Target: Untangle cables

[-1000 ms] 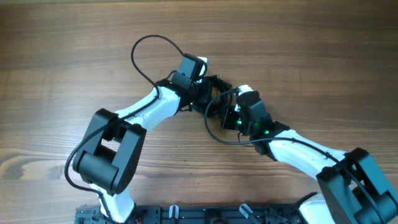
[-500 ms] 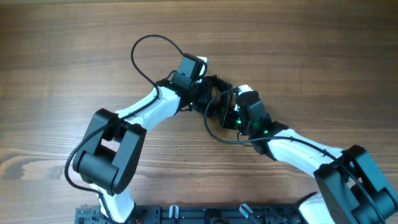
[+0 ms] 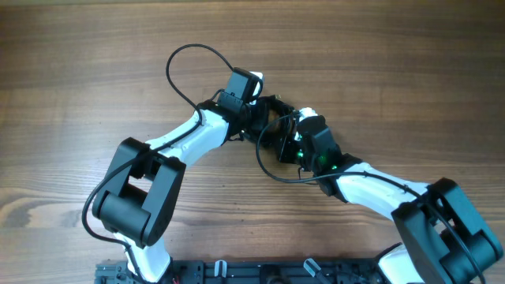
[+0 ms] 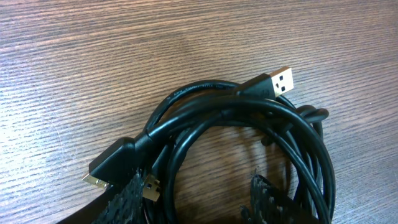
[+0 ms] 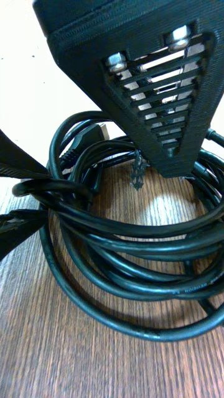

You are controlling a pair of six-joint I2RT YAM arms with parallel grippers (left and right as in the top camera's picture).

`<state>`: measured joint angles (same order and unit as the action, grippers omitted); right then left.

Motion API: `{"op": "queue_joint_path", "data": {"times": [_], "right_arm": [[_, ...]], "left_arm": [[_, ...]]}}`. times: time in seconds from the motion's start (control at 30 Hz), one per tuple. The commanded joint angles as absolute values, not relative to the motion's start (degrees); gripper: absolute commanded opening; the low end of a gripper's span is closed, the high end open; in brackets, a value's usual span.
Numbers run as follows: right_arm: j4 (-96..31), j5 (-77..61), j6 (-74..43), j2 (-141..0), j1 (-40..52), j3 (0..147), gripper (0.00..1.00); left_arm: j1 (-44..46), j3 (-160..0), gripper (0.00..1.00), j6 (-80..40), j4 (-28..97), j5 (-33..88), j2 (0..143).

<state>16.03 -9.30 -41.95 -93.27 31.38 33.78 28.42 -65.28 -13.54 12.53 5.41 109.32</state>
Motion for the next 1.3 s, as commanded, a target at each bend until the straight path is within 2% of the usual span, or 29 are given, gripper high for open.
{"op": "queue_joint_path", "data": {"times": [0.0, 0.17, 0.43, 0.6, 0.73, 0.93, 1.13, 1.27], "right_arm": [[17.30, -10.39, -42.06, -94.67, 31.66, 33.63, 0.17], [17.61, -11.40, -42.24, -94.67, 31.66, 33.63, 0.04], [17.98, -18.87, -42.30, -93.67, 30.57, 33.65, 0.04], [17.74, -24.12, -42.11, -92.99, 27.77, 33.65, 0.04], [20.38, -37.71, -44.18, -92.99, 22.50, 33.65, 0.04], [29.91, -63.33, -52.16, -92.99, 9.91, 33.65, 0.04], [29.87, -66.54, -52.62, -92.99, 1.50, 33.63, 0.04], [27.53, -64.99, -50.50, -93.01, -0.62, 33.63, 0.04]], "left_arm": [[27.94, -65.91, 0.58, -12.36, 12.32, 4.43, 110.67], [27.94, -65.91, 0.58, -12.36, 12.32, 4.43, 110.67], [27.94, -65.91, 0.54, -12.34, 12.21, 3.73, 110.69], [27.94, -65.89, 0.51, -12.34, 12.62, -0.89, 110.69], [27.94, -65.84, 0.48, -12.34, 12.64, -1.61, 110.69], [27.94, -65.84, 0.46, -12.36, 12.62, -1.61, 110.69], [27.94, -65.84, 0.45, -12.34, 12.69, -1.65, 110.69], [27.83, -65.84, 0.46, -12.36, 12.82, -3.97, 110.69]]}}
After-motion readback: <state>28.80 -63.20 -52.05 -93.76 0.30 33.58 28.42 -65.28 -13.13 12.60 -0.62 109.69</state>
